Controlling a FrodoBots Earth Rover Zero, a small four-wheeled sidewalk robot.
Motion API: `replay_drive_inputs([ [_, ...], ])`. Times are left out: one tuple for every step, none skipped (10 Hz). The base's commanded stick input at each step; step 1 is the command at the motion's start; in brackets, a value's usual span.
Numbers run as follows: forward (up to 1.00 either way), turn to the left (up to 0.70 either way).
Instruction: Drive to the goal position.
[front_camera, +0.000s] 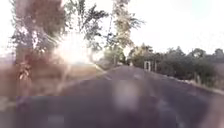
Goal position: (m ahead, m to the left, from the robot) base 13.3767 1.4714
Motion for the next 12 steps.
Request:
replay_drive_inputs([
  [1.00,0.00],
  [1.00,0.00],
  [1.00,0.00],
  [1.00,0.00],
  [1.00,0.00],
  [1.00,0.00],
  [1.00,0.00],
  [1.00,0.00],
  [1.00,0.00],
  [1.00,0.00],
  [1.00,0.00],
  [1.00,0.00],
])
